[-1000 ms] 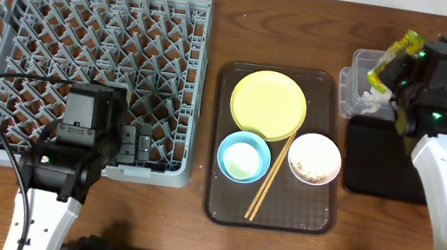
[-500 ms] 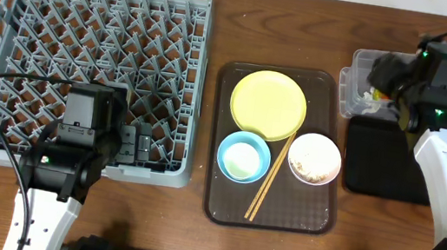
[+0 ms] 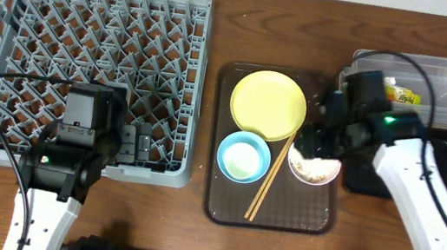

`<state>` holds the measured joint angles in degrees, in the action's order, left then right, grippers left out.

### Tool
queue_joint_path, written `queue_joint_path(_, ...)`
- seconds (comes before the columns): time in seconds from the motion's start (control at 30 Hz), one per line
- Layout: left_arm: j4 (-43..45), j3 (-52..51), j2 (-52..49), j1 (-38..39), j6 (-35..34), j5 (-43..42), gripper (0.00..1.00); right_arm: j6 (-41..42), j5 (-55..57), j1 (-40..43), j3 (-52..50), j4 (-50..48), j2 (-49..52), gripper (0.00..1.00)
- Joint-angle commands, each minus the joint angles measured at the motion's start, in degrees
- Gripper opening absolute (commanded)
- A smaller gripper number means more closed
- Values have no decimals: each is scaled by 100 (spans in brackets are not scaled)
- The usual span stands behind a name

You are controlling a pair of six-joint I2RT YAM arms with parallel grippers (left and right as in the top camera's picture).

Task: Sort waste into correct bins and load items into the dishwasher rack
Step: 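Grasp the rim of the pink noodle bowl with the right gripper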

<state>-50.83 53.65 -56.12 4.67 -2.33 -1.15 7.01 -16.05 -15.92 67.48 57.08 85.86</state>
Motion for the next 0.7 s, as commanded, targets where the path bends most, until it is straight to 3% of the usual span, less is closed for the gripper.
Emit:
queue_joint_path(0.0,-11,105,0,24,-57,11,100,-127,608,-422,-157,92,-24,54)
queue_joint_path(0.3,-11,101,0,24,-57,11,100,549,1032,-1141,-933,-811,-24,43)
queue_joint_path(0.67,-11,101,0,24,-57,11,100,890,1432,-1266,-1886,-1805,-24,31)
